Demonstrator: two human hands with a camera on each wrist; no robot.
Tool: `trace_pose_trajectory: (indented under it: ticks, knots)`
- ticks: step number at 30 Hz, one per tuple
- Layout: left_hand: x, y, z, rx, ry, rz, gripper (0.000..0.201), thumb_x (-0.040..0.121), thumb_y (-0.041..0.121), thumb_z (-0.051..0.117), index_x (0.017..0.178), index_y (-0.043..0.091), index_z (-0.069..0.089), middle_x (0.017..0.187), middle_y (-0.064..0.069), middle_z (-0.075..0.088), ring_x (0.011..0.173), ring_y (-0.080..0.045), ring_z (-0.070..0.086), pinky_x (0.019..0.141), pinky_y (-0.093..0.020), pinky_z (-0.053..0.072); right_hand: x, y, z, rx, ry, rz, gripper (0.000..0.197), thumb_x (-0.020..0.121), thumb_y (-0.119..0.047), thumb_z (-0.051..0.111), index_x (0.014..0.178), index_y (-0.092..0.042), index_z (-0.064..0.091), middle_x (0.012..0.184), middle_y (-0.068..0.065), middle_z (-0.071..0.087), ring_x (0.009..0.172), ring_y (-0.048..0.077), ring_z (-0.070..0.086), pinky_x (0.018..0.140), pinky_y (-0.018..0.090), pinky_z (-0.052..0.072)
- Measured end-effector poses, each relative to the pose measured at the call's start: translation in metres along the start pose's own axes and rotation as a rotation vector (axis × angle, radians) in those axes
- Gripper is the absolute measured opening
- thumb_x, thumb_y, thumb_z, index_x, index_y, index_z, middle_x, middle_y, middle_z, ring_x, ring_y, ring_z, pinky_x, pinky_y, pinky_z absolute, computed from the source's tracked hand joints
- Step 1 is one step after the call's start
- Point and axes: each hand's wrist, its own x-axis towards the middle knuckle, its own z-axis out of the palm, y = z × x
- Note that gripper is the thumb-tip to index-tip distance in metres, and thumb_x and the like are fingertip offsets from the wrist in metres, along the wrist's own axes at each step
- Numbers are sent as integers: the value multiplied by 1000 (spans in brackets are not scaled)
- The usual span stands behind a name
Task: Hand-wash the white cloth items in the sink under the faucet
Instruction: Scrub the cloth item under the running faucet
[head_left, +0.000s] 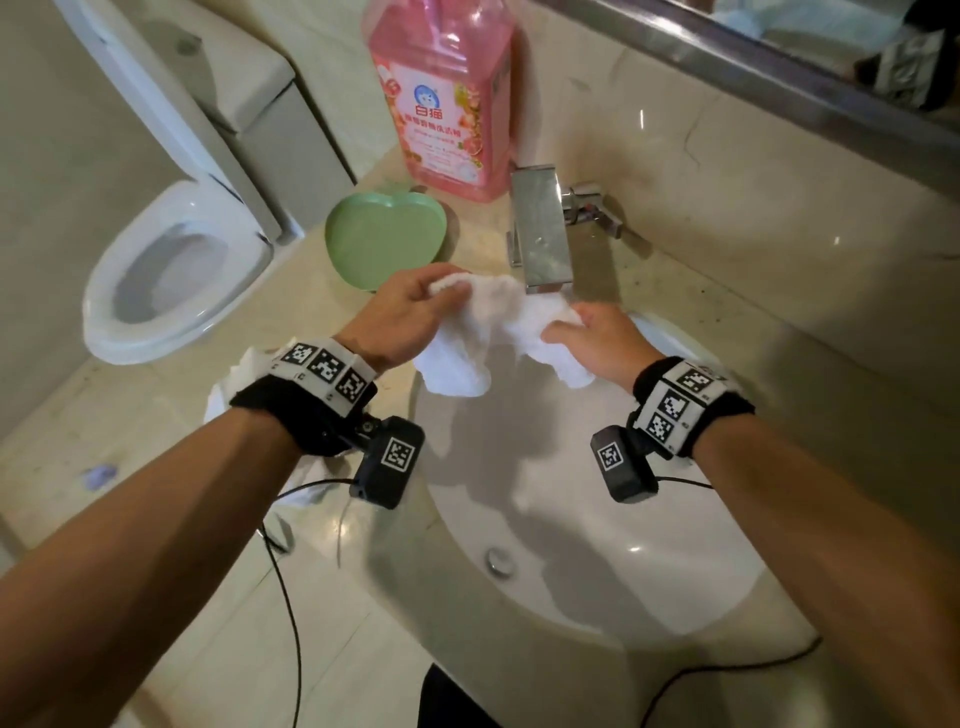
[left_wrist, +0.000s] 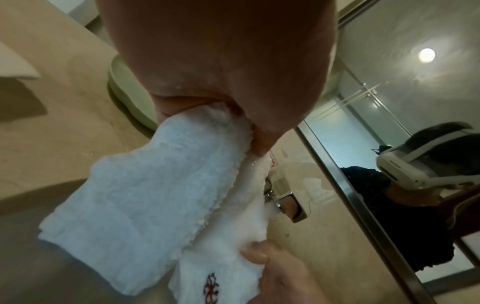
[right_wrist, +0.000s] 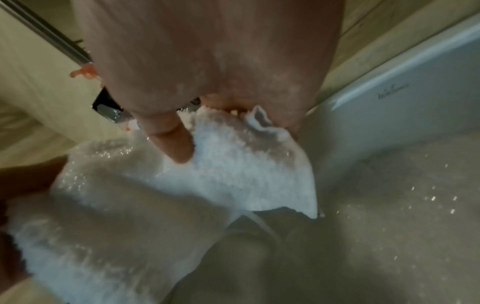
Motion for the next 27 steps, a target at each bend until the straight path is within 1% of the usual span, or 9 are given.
trace_pose_trajectory:
  ticks: [3,7,10,14,16,18,22,24,27]
  knots:
    - [-3,-5,-2,-68,28,-49,22,101,25,53,114,15,69,106,-7,72,101,-28,68,94,-50,53,5,-8,11,114,-47,-12,40,92,-30,66,128,-14,62,117,1,67,109,21,63,87,30,48]
    - [-6,-9,3,-97,21,-73,19,101,23,54,109,19,70,102,-5,71,95,-22,67,91,-47,53,10,-17,20,109,-4,-122,10,96,-26,64,102,-21,69,94,-3,72,90,14,67,76,24,51]
    - [-7,-14,9,-37,8,-86,22,101,27,53,109,17,71,103,-3,73,97,-22,67,91,-45,54,15,-21,20,154,56,-101,20,92,-37,69,93,-18,74,88,-3,75,79,7,66,75,26,53]
    - [1,-23,19,114,33,-165,28,100,32,51,102,13,72,98,-8,73,94,-29,67,90,-49,53,17,-18,11,159,94,1,31,94,-34,64,96,-4,69,82,4,62,78,19,56,75,31,46]
    - [8,-25,27,151,23,-215,28,99,34,52,103,14,72,99,-7,72,93,-27,67,90,-47,54,12,-14,4,128,121,-14,21,96,-32,60,79,-25,71,75,1,58,73,19,54,71,31,44]
    - [15,-24,38,175,-12,-241,28,98,37,53,103,15,71,104,-7,72,90,-23,64,90,-39,53,5,-12,-1,46,135,-77,29,96,-35,57,69,-38,67,72,0,61,68,17,54,65,29,43]
    - [27,-15,61,86,-3,-266,27,96,37,57,110,20,72,109,-3,72,98,-22,65,92,-35,51,-3,-5,-7,-73,195,-127,39,95,-41,61,69,-13,60,63,-1,56,55,12,47,47,20,33]
    - [34,-10,71,2,40,-292,26,97,32,57,116,21,71,108,0,70,96,-18,64,87,-32,51,-4,-4,-6,-191,204,-155,33,98,-35,59,79,-9,65,72,3,61,65,17,53,54,24,38]
    - [40,-1,86,-136,88,-363,21,95,21,58,112,13,68,93,-9,72,66,-16,68,58,-26,51,-7,-1,2,-124,82,-188,25,95,-28,60,94,-4,67,88,6,65,78,20,56,70,30,42]
